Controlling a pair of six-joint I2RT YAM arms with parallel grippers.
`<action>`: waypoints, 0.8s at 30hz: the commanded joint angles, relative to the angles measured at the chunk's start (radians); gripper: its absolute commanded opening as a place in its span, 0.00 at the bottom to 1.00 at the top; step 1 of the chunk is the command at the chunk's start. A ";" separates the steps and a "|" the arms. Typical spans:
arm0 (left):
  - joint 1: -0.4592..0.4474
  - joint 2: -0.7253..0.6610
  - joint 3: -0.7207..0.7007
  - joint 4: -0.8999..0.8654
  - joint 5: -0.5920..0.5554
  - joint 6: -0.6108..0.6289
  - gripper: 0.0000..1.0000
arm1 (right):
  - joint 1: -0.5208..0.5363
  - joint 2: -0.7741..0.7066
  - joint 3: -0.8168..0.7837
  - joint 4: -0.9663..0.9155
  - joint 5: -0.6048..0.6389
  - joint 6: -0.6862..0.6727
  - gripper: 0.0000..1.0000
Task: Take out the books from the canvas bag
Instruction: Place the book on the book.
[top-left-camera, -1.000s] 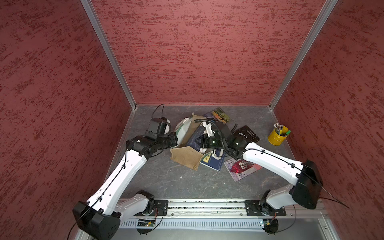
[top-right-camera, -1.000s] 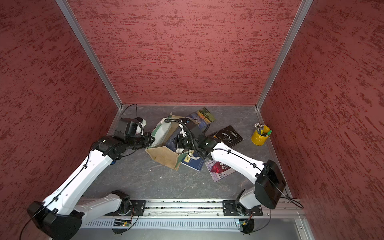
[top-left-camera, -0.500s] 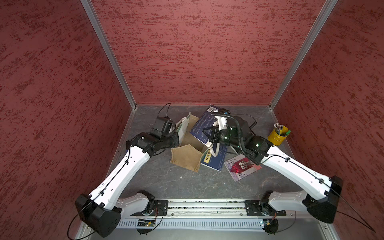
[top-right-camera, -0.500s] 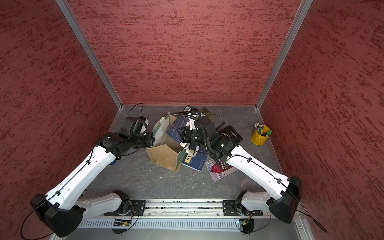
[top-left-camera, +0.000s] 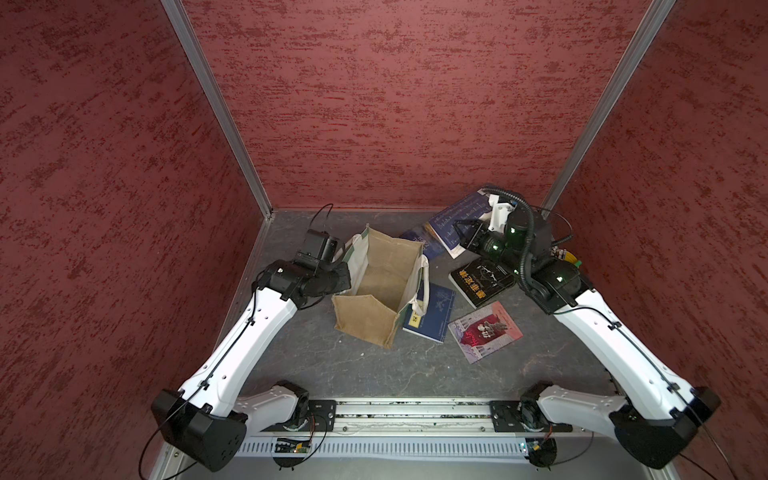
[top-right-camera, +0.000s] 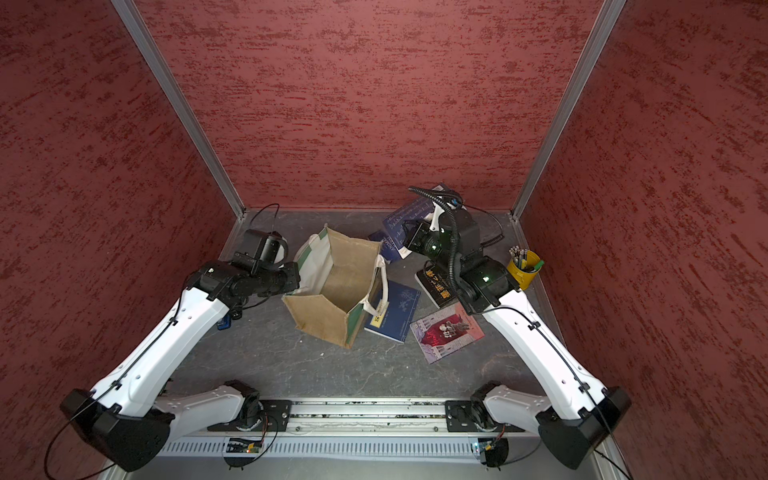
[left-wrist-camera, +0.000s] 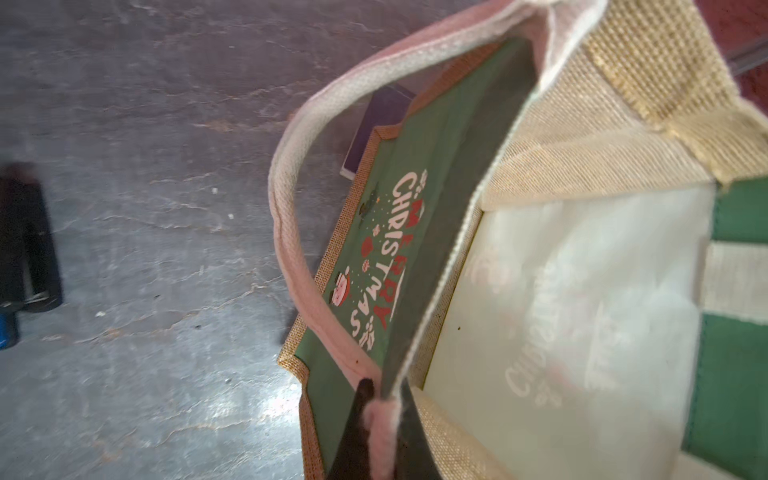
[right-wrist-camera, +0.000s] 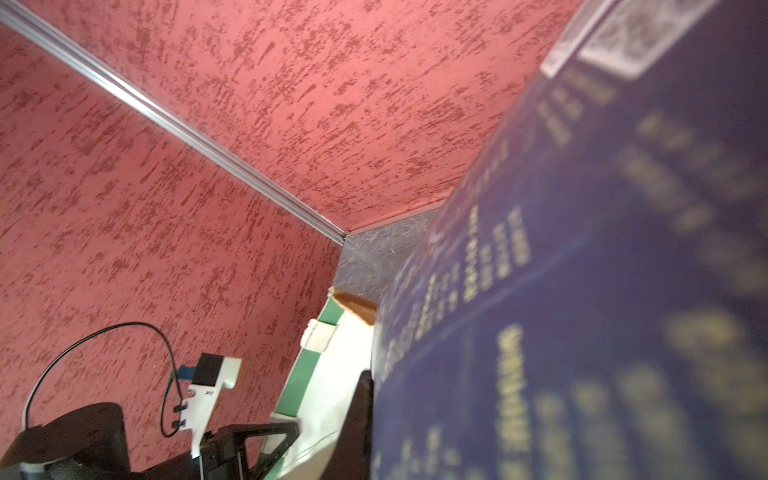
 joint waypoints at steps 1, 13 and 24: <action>0.101 -0.035 0.070 -0.053 -0.018 -0.016 0.00 | -0.044 -0.029 -0.082 0.026 -0.075 0.149 0.00; 0.453 -0.033 0.263 0.080 0.275 -0.059 0.00 | -0.042 0.189 -0.002 -0.543 -0.480 -0.021 0.00; 0.464 -0.024 0.182 0.153 0.243 -0.015 0.00 | 0.144 0.476 0.255 -0.955 0.019 -0.146 0.00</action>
